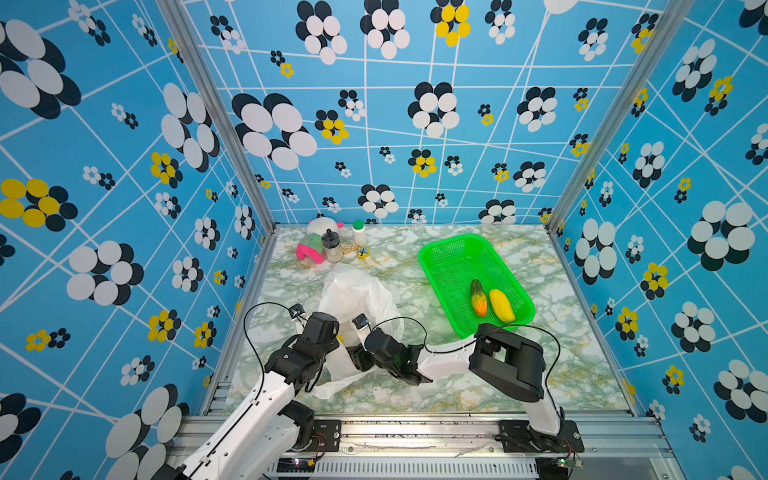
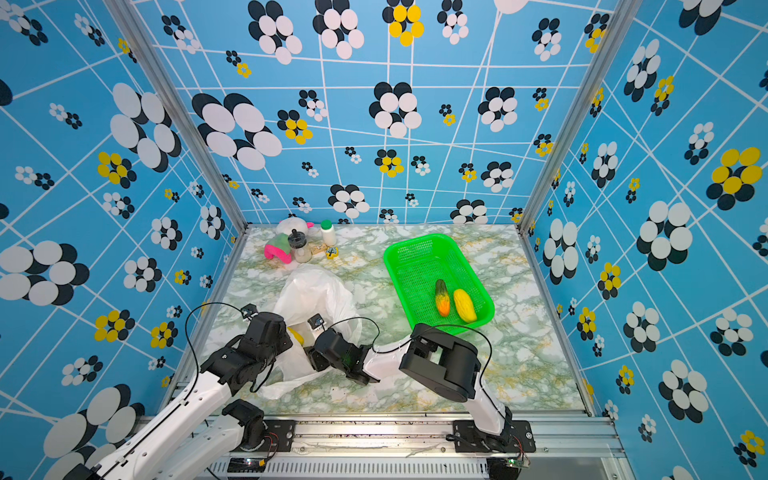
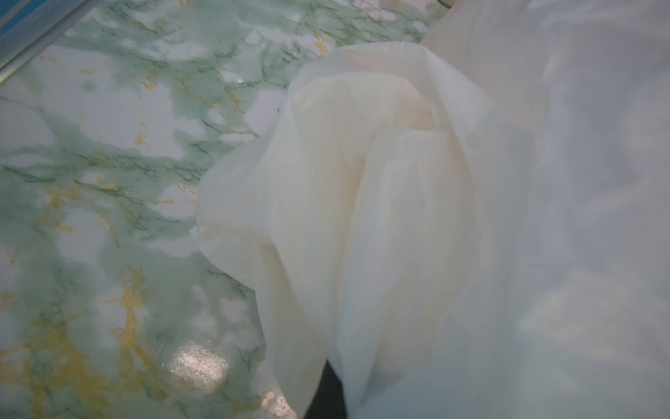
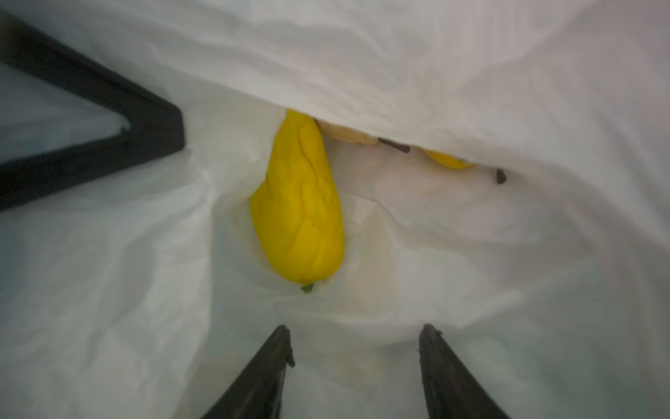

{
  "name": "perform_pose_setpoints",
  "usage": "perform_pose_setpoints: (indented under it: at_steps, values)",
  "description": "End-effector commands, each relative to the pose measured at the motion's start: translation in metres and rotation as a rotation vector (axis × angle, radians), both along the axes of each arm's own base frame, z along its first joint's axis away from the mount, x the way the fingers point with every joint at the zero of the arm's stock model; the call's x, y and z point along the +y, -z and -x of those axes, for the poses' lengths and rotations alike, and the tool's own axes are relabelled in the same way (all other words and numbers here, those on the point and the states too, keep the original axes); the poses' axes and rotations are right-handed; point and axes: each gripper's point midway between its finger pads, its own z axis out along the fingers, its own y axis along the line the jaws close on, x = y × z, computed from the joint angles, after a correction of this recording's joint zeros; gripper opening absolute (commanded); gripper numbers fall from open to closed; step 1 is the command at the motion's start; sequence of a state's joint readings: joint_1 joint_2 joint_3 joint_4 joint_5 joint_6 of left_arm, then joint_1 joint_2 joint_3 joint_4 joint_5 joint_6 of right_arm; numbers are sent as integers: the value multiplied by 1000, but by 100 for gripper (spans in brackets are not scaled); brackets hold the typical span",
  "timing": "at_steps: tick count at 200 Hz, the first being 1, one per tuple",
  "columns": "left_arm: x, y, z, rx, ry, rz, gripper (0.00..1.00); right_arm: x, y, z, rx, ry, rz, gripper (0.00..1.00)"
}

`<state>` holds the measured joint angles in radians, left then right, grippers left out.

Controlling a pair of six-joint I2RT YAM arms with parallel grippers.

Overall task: Untie the knot of the plastic bag and take out the fruit
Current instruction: Pick up the fruit from the plastic bag.

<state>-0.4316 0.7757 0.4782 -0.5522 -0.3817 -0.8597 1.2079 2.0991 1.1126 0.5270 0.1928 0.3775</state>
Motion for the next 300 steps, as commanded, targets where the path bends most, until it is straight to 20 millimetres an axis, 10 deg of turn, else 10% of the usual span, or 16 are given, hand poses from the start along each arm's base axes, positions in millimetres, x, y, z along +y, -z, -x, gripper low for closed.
perform_pose_setpoints:
  at_steps: [1,70,176,242,300]
  values:
    - [9,14,13,25,-47,-32,0,11,2,-15,-32,33,28,59]
    - [8,10,18,-23,-37,-40,0,5,1,-83,-84,230,54,63]
    - [-2,7,0,-41,-12,-21,0,59,-10,-108,-75,119,47,81]
    - [4,-4,-12,-65,-19,19,0,59,-8,-128,-87,156,114,99]
    - [3,-7,-17,-80,-12,46,0,90,15,-111,8,2,86,87]
